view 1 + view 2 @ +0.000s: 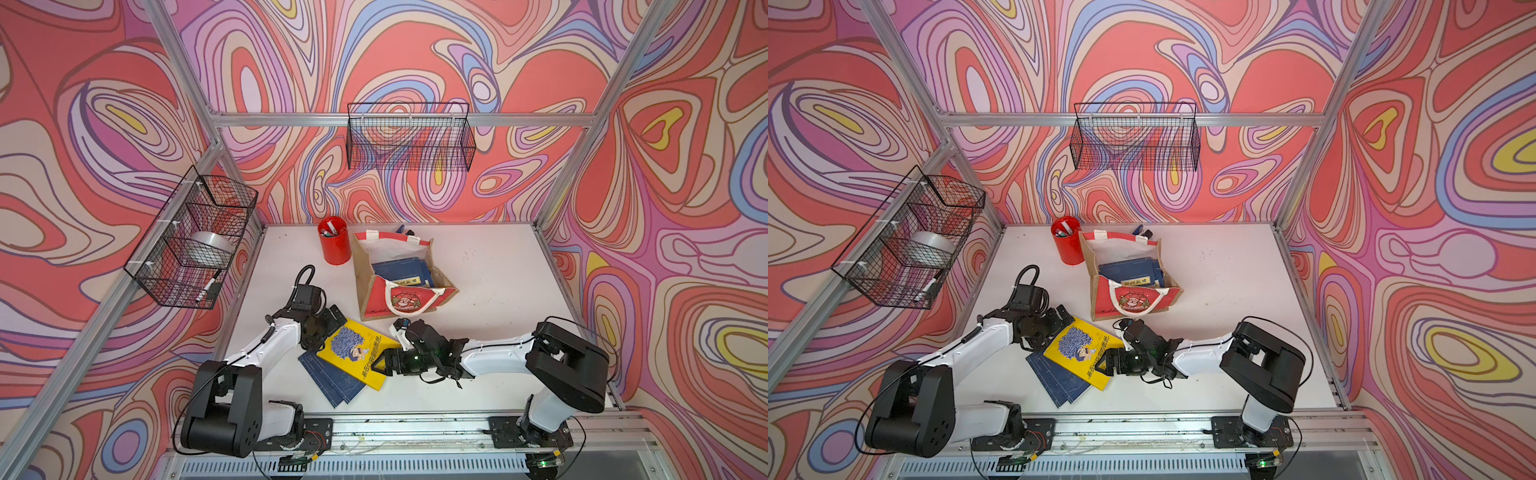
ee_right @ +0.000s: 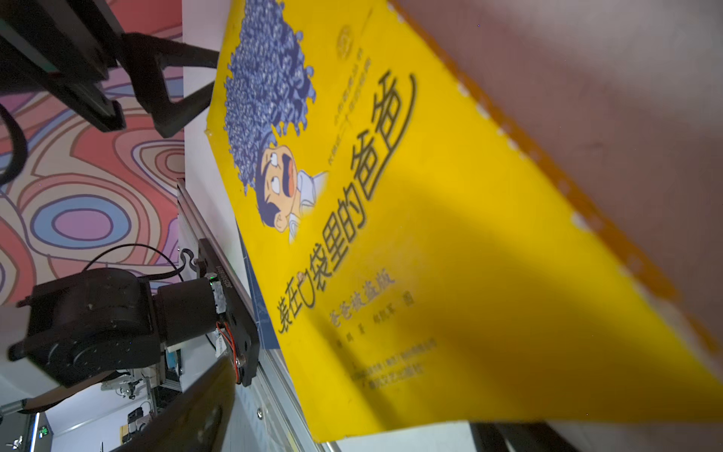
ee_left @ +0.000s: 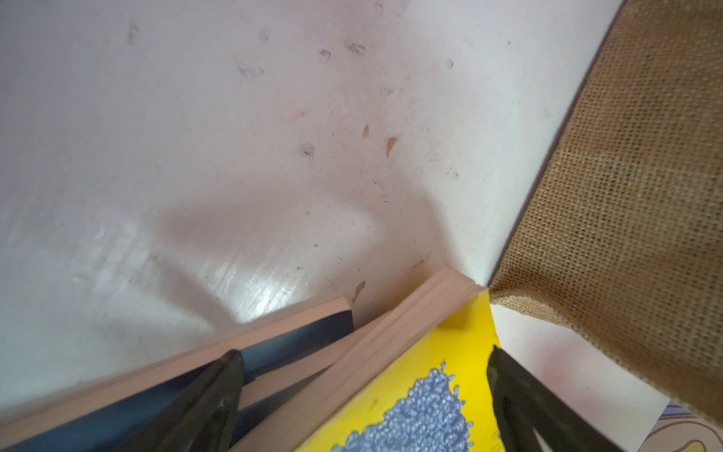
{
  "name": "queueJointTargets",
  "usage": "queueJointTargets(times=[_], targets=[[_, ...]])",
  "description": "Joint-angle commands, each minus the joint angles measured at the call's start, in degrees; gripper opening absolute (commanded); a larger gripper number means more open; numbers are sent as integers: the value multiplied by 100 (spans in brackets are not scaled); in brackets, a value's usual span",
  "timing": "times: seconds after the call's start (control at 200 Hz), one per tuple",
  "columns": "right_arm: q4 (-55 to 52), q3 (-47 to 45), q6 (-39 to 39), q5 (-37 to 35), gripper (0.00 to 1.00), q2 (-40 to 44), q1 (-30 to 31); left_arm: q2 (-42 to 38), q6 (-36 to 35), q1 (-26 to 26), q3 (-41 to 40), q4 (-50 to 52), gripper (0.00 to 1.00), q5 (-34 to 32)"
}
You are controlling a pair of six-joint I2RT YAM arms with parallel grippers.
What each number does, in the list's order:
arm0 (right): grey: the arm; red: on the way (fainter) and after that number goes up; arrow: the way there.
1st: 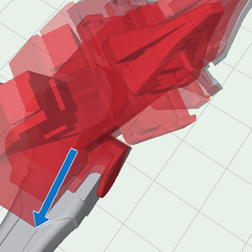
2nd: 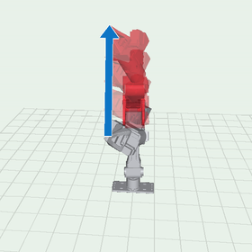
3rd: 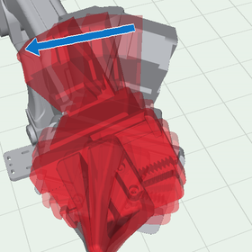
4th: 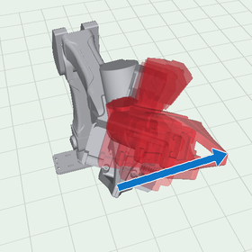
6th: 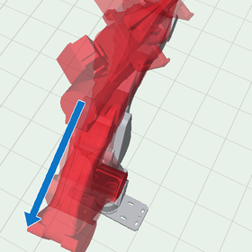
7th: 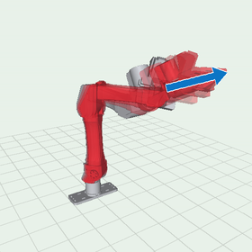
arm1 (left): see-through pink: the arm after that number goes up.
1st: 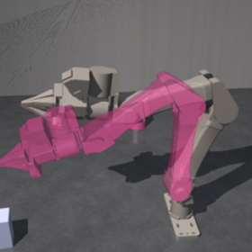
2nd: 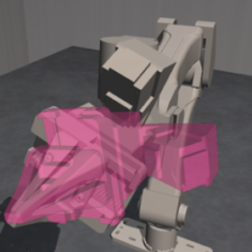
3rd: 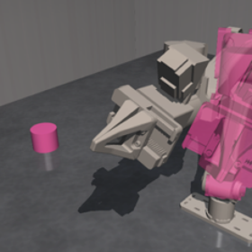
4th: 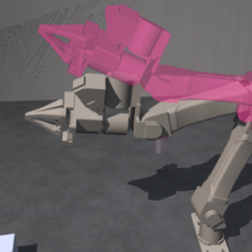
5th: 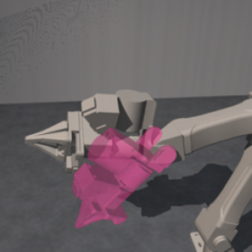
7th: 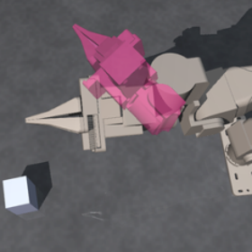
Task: Put the books into the canvas bag
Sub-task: Pick up the book from the book.
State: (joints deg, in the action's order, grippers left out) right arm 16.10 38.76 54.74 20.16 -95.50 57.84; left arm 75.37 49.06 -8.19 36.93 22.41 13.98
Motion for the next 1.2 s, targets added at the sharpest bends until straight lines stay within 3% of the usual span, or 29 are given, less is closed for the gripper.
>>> queueJointTargets(times=[0.0,0.16,0.305,0.531,0.786,0.946,1.197], targets=[[433,-191,195,-467,89,213,27,31,16,-16,-299,283,98,370],[605,1,91,-355,79,17,19,92,-1,-25,-331,238,98,555],[597,170,-39,-465,58,-13,15,-10,-1,-104,-331,346,97,571],[746,165,-142,-624,38,107,16,-137,56,-150,-360,387,97,667],[788,165,-207,-645,0,224,17,-251,4,-157,-198,585,97,583],[293,431,-557,-662,0,425,142,-748,-57,-148,80,989,98,113],[-2587,1938,-2077,-999,0,1269,496,-1079,-841,322,1521,1835,100,-199]])
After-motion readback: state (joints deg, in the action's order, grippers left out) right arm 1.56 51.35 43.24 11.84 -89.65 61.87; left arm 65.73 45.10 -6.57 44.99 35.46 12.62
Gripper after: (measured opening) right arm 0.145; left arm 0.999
